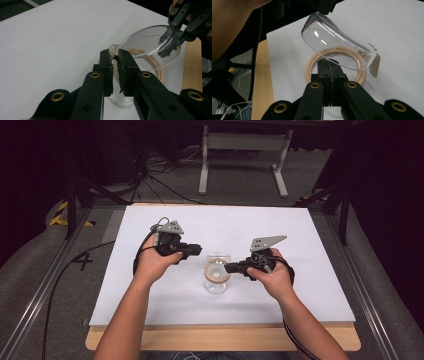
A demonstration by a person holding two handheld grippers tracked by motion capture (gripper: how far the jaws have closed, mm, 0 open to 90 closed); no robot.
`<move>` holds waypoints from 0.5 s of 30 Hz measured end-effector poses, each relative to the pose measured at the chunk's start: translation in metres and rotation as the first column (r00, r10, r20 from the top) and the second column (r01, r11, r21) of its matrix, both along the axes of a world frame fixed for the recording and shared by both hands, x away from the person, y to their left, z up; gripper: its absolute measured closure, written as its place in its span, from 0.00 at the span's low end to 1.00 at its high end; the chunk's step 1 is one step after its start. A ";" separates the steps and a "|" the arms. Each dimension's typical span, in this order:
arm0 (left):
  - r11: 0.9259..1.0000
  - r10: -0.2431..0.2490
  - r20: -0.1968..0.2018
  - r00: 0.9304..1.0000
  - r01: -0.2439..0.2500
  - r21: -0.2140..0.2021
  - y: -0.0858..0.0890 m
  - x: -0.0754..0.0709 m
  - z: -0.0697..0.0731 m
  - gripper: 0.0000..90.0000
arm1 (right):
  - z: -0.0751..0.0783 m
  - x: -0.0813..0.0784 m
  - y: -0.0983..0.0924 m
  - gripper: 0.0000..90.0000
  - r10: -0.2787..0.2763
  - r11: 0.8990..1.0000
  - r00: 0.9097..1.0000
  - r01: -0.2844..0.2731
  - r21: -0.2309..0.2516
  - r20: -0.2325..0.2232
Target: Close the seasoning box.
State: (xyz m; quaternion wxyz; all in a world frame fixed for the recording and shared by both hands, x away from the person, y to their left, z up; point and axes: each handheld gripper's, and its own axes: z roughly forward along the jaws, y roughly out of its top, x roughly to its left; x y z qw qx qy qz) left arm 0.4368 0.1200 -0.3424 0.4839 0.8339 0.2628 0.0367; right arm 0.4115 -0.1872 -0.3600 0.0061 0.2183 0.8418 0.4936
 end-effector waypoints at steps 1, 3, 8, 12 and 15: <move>1.000 0.003 -0.005 1.000 -0.003 0.001 0.002 -0.002 -0.001 0.91 | 0.000 0.000 0.000 1.00 0.003 1.000 1.000 -0.003 -0.002 0.000; 1.000 0.003 -0.005 1.000 -0.003 0.003 0.006 -0.007 -0.003 0.91 | 0.000 -0.002 -0.001 1.00 0.007 1.000 1.000 -0.007 -0.010 0.000; 0.999 0.025 -0.009 1.000 -0.024 0.025 0.015 -0.020 -0.008 0.90 | -0.003 -0.005 -0.001 1.00 0.022 0.999 1.000 -0.022 -0.041 -0.009; 0.999 0.030 -0.015 0.999 -0.030 0.015 0.021 -0.028 -0.012 0.91 | -0.006 -0.007 -0.001 1.00 0.027 0.998 0.999 -0.028 -0.057 -0.020; 0.999 0.029 -0.017 0.999 -0.029 0.033 0.024 -0.030 -0.016 0.90 | -0.009 -0.007 -0.001 1.00 0.032 0.997 0.999 -0.034 -0.069 -0.030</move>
